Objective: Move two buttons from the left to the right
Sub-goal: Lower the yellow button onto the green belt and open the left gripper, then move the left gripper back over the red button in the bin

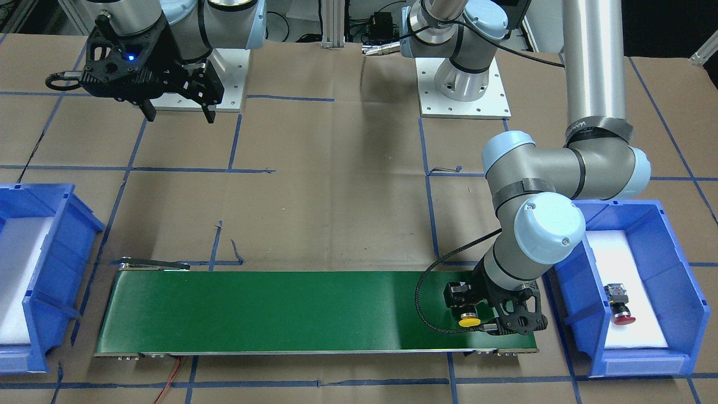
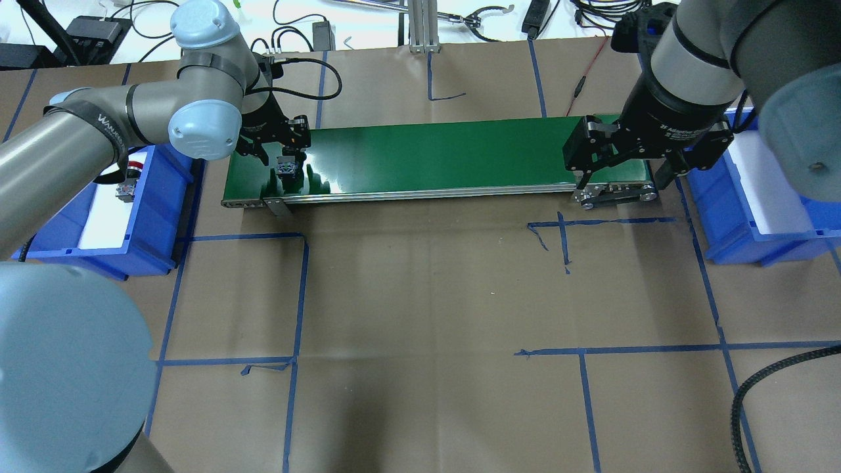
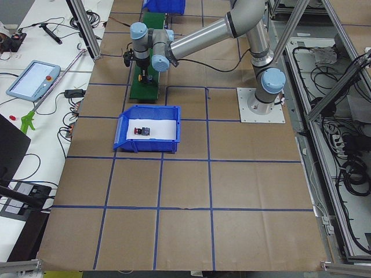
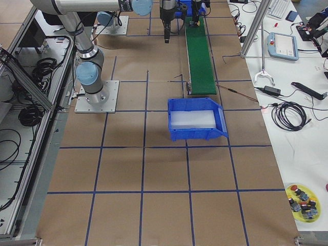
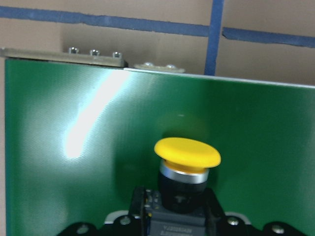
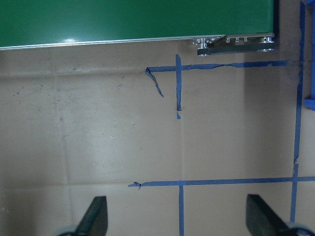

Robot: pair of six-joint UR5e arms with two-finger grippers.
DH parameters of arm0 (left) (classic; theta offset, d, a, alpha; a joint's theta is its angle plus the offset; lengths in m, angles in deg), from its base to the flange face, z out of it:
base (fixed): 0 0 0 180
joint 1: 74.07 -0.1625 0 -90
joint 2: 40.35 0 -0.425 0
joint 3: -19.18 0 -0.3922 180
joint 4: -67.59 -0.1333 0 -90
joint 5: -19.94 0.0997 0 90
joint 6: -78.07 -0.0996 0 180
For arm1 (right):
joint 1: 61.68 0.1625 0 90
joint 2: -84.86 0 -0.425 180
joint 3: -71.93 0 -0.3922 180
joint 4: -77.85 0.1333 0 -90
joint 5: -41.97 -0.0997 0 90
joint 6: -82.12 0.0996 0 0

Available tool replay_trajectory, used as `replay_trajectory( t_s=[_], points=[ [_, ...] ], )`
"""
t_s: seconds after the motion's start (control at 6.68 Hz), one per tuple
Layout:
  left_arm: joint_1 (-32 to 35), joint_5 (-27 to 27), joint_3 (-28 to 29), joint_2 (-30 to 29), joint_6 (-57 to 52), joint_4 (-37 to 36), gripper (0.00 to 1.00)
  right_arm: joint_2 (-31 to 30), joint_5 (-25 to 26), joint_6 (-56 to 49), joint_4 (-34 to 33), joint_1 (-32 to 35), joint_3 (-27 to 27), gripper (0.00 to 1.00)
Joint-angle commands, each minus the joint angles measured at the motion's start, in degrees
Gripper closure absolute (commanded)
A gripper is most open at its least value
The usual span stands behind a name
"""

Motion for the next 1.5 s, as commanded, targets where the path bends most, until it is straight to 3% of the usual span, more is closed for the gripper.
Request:
replay_trajectory(
  t_s=[0.0, 0.15, 0.6, 0.9, 1.35],
  points=[
    [-0.2, 0.3, 0.6, 0.3, 0.1, 0.3, 0.00, 0.0, 0.0, 0.0, 0.0, 0.0, 0.0, 0.00],
    [-1.0, 0.4, 2.2, 1.8, -0.1, 3.5, 0.00, 0.1, 0.0, 0.0, 0.0, 0.0, 0.0, 0.00],
    [-2.3, -0.2, 11.4, 9.1, -1.0, 22.9, 0.00, 0.1, 0.0, 0.0, 0.0, 0.0, 0.0, 0.00],
    [-2.8, 0.1, 13.1, 10.6, -4.3, 25.5, 0.00, 0.1, 0.0, 0.0, -0.1, 0.0, -0.1, 0.00],
    [-14.4, 0.1, 13.1, 11.9, -17.9, 25.6, 0.00, 0.1, 0.0, 0.0, -0.1, 0.0, -0.1, 0.00]
  ],
)
